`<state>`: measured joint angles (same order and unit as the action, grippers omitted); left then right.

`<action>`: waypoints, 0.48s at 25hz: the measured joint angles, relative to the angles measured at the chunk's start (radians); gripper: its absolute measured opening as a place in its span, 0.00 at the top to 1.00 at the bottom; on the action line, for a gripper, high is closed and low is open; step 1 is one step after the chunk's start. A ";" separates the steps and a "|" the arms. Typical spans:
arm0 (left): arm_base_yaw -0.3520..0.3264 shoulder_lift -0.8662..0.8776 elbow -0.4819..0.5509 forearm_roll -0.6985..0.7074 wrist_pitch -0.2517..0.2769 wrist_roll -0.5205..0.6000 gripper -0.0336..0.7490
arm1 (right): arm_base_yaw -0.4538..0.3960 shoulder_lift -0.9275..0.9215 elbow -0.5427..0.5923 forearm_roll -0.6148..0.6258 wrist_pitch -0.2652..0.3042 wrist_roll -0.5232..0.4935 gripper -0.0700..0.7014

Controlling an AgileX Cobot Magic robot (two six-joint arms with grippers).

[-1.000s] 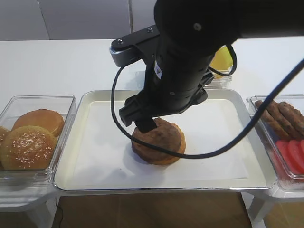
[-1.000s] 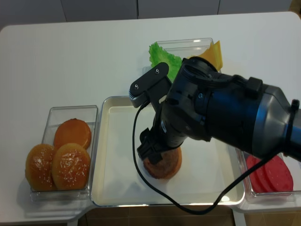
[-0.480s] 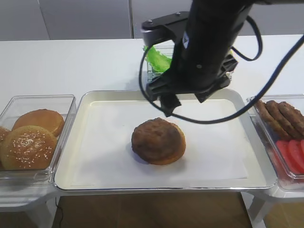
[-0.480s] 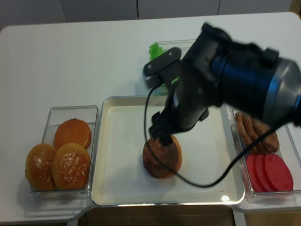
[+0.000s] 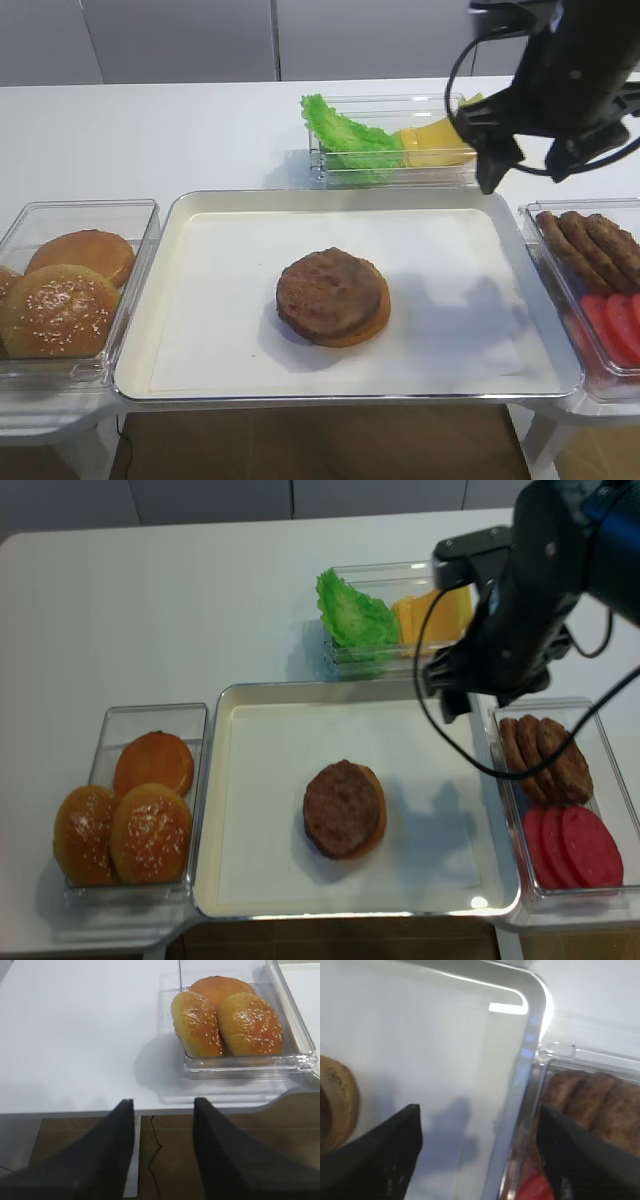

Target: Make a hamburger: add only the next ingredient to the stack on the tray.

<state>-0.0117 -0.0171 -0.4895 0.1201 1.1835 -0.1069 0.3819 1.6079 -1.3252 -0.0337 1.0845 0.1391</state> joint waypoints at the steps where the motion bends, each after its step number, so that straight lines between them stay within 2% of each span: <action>1: 0.000 0.000 0.000 0.000 0.000 0.000 0.58 | -0.025 -0.009 0.000 0.003 0.009 -0.008 0.19; 7: 0.000 0.000 0.000 0.000 0.000 0.000 0.58 | -0.151 -0.078 0.000 0.003 0.073 -0.027 0.19; 12: 0.000 0.000 0.000 0.000 0.000 0.000 0.58 | -0.179 -0.163 0.000 -0.016 0.128 -0.037 0.19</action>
<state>-0.0117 -0.0171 -0.4895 0.1201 1.1835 -0.1069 0.2026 1.4445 -1.3252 -0.0497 1.2126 0.1025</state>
